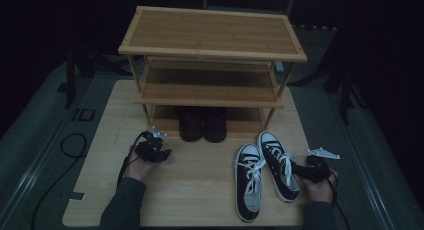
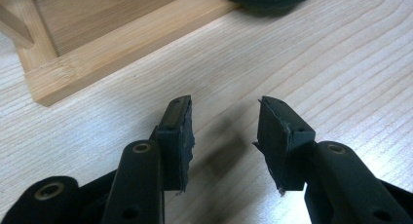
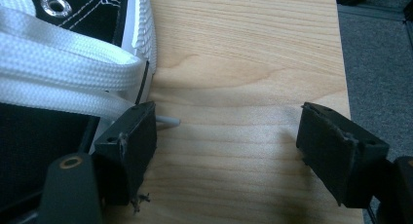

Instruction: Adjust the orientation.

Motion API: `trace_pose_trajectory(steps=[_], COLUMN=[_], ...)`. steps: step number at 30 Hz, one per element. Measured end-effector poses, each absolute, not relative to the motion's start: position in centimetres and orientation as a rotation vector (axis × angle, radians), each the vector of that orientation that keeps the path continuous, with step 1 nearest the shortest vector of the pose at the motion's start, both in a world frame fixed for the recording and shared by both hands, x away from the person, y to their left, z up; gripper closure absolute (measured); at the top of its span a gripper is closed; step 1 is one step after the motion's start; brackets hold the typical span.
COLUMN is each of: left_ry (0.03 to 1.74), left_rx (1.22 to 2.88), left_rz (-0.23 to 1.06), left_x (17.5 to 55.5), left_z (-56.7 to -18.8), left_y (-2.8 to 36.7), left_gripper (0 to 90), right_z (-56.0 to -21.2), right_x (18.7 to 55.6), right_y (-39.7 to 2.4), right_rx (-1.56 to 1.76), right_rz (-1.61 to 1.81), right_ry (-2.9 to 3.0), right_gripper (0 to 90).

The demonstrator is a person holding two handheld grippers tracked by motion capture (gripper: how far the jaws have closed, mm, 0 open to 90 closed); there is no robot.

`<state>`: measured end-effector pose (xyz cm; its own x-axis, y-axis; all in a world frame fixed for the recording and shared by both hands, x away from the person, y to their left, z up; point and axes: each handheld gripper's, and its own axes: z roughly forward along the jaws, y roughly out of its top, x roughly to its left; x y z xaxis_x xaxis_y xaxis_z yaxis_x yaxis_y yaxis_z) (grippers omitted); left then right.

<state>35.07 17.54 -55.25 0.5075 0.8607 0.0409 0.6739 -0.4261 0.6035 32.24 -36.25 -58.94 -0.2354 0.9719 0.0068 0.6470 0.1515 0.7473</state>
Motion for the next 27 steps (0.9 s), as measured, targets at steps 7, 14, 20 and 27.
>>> trace_pose_trajectory(steps=[7, 14, 20, 27], left_ry=[1.231, 1.231, 1.224, 1.227], left_rx=[2.218, 2.217, 2.220, 2.212], left_rz=[0.494, 0.499, 0.493, 0.481], left_x=[34.7, 34.5, 34.4, 34.4], left_z=[-55.3, -55.5, -55.5, -55.4], left_y=[17.4, 17.5, 17.5, 17.8], left_gripper=[57.2, 57.2, 57.2, 57.3], right_z=[-58.8, -58.1, -57.2, -55.0], right_x=[32.3, 32.7, 32.9, 33.1], right_y=[-36.2, -36.0, -36.3, -36.0], right_rx=[1.546, 1.512, 1.456, 1.310], right_rz=[0.872, 0.856, 0.862, 0.844], right_ry=[1.958, 2.062, 2.166, 2.279], right_gripper=[22.4, 38.2, 42.2, 44.4])
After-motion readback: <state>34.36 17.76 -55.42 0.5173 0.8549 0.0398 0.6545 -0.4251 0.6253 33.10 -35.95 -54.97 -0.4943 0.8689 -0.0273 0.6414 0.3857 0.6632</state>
